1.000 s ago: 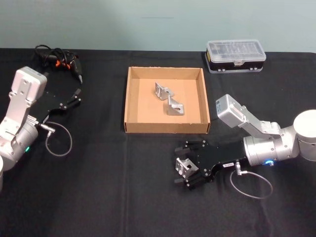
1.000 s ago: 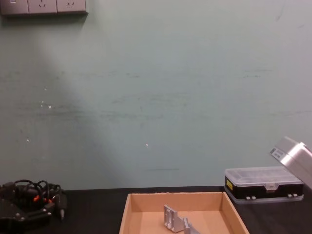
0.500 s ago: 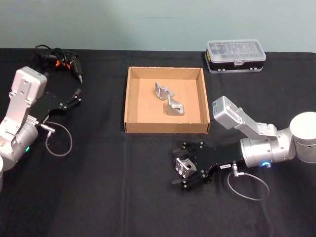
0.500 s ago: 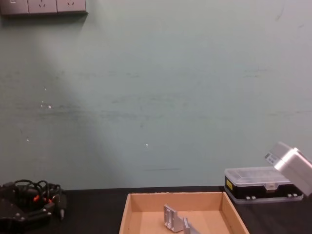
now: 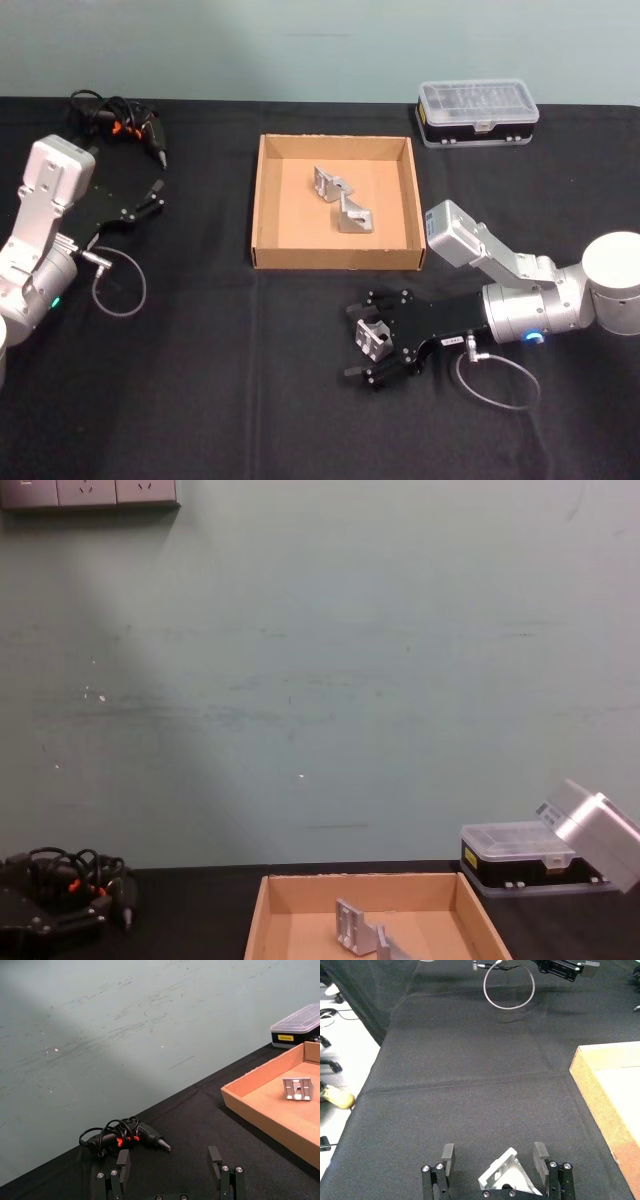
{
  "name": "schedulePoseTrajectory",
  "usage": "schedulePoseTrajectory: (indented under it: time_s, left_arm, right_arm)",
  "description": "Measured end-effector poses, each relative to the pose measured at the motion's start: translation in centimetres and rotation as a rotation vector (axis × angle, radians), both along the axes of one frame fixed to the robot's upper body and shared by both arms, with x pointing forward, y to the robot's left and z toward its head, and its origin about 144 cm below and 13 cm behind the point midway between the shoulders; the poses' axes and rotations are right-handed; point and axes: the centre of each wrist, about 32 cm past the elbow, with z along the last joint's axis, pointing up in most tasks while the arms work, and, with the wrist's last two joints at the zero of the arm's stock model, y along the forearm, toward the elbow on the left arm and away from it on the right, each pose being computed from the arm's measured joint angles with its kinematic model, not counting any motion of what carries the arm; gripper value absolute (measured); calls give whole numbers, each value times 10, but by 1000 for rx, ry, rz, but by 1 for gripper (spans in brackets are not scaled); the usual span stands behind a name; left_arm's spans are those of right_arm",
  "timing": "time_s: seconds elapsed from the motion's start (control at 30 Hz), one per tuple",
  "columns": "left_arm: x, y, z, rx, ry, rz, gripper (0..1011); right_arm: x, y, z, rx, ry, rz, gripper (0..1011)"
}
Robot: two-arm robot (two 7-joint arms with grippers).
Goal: Use one hand to pick up the angle iron from the table and place it into the box.
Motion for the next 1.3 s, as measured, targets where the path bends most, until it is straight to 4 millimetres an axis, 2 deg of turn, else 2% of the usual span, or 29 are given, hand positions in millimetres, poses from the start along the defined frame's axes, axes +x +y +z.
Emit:
schedulePoseTrajectory:
  time_s: [1.3]
  left_arm:
    - [0,0,0,0,0,0,1011]
  right_arm:
    - [-2,2,-2,-3,-6,-8,1003]
